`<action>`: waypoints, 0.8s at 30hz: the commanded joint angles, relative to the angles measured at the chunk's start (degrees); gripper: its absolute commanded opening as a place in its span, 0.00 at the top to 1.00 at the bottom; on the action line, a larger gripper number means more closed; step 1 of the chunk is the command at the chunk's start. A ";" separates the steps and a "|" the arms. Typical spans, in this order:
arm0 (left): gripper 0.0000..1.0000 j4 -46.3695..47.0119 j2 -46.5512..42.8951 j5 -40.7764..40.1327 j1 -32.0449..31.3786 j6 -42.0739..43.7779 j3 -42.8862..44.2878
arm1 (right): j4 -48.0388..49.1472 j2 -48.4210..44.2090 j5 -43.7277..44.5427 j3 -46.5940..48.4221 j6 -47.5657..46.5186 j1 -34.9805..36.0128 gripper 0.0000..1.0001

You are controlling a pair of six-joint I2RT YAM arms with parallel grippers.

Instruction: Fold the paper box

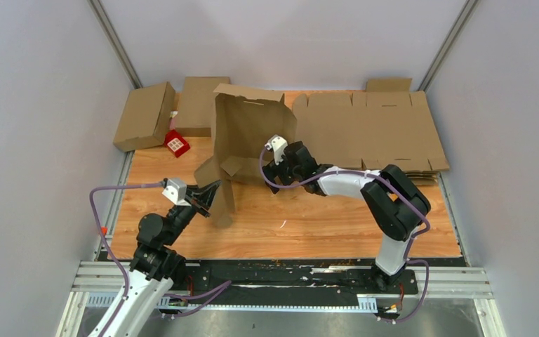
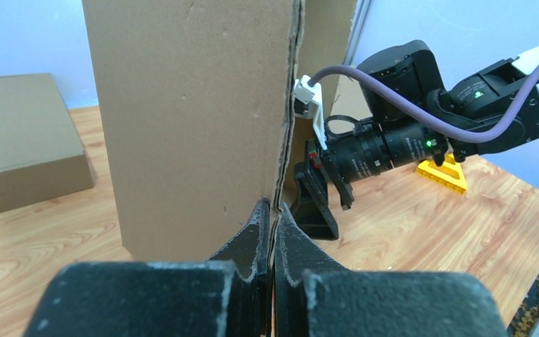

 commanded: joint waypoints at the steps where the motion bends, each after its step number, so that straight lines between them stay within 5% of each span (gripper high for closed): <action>1: 0.98 1.23 1.41 2.54 -0.05 -0.92 0.21 | 0.38 1.92 -3.23 2.24 4.35 0.18 0.00; 10: 0.98 -2.69 1.49 2.91 -0.05 -1.79 0.67 | 8.59 1.60 -7.16 -0.83 18.10 -4.06 0.27; 17: 0.98 -4.79 1.58 3.19 -0.05 -2.40 1.00 | 8.74 2.53 -10.88 0.34 23.24 -4.90 0.30; 24: 0.98 -4.86 1.42 3.70 -0.05 -2.65 0.55 | 12.76 0.32 -14.63 -2.32 29.69 -7.40 0.48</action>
